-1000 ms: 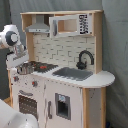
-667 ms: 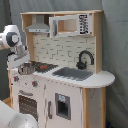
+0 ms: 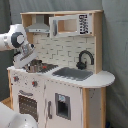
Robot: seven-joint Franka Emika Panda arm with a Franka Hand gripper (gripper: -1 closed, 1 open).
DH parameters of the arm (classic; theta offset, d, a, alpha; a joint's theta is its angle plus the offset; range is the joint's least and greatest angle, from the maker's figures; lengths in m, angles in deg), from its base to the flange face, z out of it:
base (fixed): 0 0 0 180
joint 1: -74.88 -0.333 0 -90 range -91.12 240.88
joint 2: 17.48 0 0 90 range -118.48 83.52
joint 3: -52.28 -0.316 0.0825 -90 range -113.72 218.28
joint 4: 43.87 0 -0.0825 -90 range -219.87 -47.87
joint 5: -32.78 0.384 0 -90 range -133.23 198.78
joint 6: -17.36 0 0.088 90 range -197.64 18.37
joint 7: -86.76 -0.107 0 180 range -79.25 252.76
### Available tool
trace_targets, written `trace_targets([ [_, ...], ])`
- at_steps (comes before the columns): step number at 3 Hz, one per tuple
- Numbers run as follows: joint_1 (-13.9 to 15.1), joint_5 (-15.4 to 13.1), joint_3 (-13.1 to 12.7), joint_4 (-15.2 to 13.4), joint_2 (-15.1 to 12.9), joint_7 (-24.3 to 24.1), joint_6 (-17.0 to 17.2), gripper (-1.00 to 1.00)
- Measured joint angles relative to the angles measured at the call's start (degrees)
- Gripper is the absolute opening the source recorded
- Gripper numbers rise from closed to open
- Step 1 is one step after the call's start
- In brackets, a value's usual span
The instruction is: Play with the kitchen
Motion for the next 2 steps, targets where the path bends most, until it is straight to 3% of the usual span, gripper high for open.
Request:
trace_targets([
  [2, 8.5, 0.0, -2.0, -0.6, -1.1, 0.3, -8.2, -1.00],
])
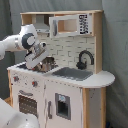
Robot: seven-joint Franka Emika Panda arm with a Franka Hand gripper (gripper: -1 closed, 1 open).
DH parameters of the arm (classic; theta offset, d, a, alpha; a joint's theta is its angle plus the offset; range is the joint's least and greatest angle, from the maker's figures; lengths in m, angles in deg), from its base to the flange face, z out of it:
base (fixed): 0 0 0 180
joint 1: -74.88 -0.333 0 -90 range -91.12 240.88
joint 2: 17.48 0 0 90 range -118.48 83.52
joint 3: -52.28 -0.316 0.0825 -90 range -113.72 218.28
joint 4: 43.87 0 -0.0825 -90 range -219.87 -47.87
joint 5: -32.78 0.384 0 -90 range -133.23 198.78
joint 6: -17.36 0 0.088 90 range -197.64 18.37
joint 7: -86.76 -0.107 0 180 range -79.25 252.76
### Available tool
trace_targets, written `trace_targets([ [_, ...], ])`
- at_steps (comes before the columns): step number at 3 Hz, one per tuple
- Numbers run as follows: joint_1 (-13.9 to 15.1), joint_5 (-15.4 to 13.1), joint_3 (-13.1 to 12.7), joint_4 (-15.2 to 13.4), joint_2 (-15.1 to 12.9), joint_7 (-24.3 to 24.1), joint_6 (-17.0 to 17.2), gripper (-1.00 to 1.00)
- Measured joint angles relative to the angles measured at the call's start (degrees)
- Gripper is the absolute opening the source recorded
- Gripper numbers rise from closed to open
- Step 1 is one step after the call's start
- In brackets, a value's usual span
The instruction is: Play with the kitchen
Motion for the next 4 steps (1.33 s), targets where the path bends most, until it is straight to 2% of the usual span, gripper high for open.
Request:
trace_targets([
  [1, 4.8, 0.0, -1.3, 0.5, -0.9, 0.8, -2.5, -1.00],
  [2, 10.3, 0.0, -2.1, -0.4, -1.4, 1.2, -0.8, -1.00],
  [3, 15.8, 0.0, -4.9, 0.3, -1.5, 1.7, -0.3, -1.00],
  [4, 19.9, 0.0, -8.1, 3.3, -2.1, 1.8, -0.4, -1.00],
])
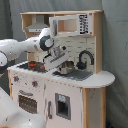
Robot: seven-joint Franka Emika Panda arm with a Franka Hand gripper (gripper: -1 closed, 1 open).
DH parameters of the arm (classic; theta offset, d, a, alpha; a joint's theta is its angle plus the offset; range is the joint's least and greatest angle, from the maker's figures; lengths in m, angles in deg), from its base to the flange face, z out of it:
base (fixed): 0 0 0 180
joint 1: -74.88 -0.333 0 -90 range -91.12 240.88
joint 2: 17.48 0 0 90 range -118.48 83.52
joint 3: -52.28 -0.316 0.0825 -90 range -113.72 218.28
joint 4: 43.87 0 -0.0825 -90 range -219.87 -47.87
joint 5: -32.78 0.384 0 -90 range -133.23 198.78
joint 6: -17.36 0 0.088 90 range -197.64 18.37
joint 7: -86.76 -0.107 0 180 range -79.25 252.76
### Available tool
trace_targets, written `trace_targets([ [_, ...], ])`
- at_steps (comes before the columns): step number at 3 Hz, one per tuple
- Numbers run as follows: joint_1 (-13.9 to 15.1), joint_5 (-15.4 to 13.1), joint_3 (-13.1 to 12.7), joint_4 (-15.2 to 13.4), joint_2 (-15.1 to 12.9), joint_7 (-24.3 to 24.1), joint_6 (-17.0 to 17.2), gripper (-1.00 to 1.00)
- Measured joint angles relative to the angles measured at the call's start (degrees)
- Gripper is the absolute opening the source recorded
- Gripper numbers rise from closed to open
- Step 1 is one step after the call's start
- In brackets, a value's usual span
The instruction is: Play with the kitchen
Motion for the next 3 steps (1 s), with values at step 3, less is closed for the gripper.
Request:
trace_targets([
  [3, 10.6, 0.0, -9.3, 9.3, -0.6, -0.6, 5.5, -1.00],
])
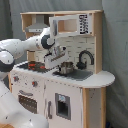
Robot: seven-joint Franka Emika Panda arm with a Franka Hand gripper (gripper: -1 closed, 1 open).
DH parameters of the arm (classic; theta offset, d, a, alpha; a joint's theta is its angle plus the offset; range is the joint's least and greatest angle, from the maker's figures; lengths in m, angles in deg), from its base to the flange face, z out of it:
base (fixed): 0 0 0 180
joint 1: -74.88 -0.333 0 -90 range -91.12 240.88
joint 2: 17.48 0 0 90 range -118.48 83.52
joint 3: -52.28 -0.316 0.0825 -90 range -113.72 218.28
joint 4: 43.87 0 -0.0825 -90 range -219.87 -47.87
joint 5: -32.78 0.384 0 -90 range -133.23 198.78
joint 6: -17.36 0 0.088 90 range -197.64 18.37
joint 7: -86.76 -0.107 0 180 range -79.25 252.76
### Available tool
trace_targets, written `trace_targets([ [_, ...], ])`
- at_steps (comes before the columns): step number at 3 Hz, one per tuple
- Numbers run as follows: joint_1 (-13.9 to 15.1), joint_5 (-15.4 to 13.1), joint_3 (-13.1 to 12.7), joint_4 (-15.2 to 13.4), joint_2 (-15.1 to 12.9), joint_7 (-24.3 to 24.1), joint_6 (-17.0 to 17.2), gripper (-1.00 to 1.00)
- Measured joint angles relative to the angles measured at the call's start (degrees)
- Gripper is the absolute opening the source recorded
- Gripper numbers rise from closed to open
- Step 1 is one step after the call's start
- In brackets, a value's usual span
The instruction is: Play with the kitchen
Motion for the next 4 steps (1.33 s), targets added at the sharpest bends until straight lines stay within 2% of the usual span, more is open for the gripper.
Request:
trace_targets([
  [1, -0.1, -0.5, 1.4, 0.0, 0.1, -0.4, 5.9, -1.00],
  [2, 3.5, -1.2, -1.8, 0.0, 0.1, 2.7, 5.2, -1.00],
  [3, 4.0, -1.2, -2.2, 0.1, 0.1, 2.7, 4.2, -1.00],
  [4, 4.0, -1.2, -2.2, 0.2, 0.1, 2.7, 4.1, 1.00],
])
